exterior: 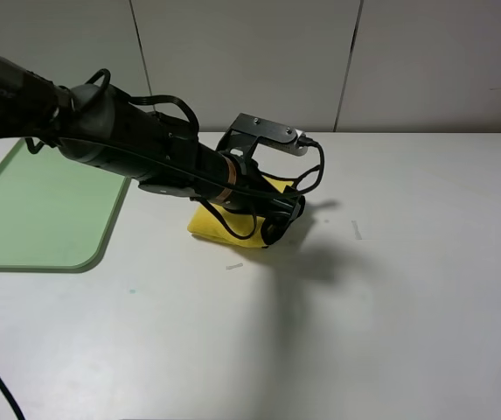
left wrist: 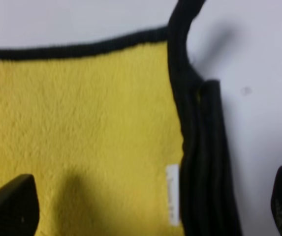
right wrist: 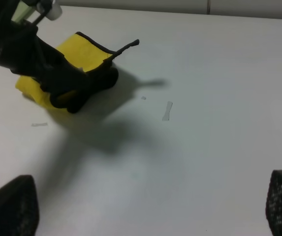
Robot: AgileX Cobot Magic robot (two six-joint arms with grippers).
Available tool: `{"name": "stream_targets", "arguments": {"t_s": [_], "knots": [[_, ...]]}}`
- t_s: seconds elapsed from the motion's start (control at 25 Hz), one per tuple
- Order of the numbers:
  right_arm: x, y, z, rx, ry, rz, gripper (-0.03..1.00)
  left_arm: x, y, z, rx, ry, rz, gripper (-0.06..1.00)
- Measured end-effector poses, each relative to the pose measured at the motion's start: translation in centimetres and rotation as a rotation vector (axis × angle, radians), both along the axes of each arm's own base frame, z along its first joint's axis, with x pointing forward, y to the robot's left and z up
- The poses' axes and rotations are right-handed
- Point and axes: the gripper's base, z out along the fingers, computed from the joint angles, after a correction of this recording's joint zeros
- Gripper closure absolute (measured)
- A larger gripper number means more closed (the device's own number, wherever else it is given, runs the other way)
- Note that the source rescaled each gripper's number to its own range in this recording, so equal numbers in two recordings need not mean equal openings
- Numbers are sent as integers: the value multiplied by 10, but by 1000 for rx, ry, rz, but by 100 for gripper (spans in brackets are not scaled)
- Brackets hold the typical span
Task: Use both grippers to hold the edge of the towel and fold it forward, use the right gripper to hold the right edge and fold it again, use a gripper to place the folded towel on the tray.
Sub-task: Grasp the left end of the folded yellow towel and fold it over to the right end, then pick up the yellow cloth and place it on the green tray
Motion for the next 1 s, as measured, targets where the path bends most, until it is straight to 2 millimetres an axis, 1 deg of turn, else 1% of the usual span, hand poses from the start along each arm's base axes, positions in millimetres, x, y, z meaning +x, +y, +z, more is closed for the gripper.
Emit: {"name": "stream_targets", "arguments": {"t_s": [0.16,0.4,0.52,0.68,0.84,1.0], "knots": [[0,0,0,0,0,0,-3,0,0,14,-24,-25,0,0],[0,0,0,0,-1,0,-3,0,6,44,-5,-113,-15,0],[0,0,0,0,-1,0,-3,-5,14,59,26,-154,-11,-3],[0,0,0,0,-1,0,-3,-15,33,75,75,-181,38,-5],[0,0,0,0,-1,0,-3,-21,51,78,169,-185,114,-5],[0,0,0,0,-1,0,-3,-22,64,69,243,-165,148,-6]]}}
